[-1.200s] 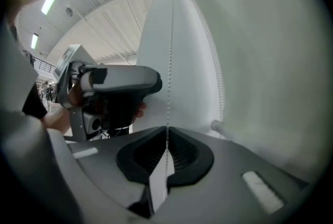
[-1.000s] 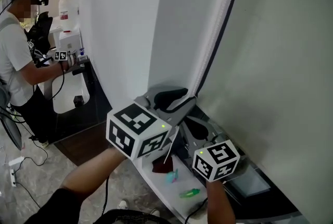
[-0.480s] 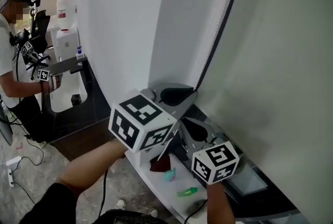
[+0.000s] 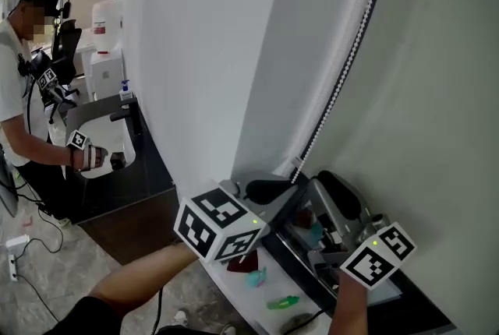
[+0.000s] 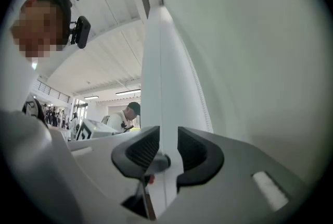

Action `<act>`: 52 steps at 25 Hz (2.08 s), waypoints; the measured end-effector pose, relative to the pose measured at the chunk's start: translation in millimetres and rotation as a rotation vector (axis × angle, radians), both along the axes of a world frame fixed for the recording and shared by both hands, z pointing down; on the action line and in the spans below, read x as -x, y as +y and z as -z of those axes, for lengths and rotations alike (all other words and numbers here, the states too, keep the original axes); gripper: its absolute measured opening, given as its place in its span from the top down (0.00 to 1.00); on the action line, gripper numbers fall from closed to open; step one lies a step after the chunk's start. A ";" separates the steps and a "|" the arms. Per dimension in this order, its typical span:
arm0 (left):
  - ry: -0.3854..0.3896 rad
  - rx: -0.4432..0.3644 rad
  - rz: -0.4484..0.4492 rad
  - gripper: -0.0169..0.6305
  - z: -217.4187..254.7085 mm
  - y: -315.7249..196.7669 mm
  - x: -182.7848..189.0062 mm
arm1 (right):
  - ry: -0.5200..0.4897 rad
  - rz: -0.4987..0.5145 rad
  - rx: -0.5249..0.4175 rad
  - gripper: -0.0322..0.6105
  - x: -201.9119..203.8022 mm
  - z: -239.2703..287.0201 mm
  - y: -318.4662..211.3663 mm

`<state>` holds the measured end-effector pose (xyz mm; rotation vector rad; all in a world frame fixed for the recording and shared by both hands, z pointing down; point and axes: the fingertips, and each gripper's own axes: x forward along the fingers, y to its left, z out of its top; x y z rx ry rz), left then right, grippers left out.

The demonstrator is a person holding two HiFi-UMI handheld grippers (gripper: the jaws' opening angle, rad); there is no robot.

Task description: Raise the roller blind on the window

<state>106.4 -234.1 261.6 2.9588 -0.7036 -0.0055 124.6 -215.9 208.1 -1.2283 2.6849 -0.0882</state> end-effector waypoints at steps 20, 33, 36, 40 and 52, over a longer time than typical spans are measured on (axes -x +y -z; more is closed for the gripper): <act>-0.050 0.149 -0.007 0.96 -105.9 8.6 7.6 | 0.063 0.053 -0.087 0.93 33.4 36.1 -26.3; 0.156 -0.041 0.014 0.83 27.6 1.3 26.2 | 0.175 0.008 -0.023 0.93 27.9 -53.0 -21.4; 0.114 -0.066 0.006 0.82 31.9 -3.8 19.1 | 0.216 0.010 0.024 0.93 33.1 -92.5 -19.3; 0.100 -0.082 -0.003 0.83 36.9 -4.5 8.3 | 0.249 -0.002 0.101 0.93 29.7 -137.8 -13.9; 0.032 -0.100 -0.005 0.96 41.3 -3.2 -8.0 | 0.174 0.071 0.238 0.93 21.3 -147.1 1.9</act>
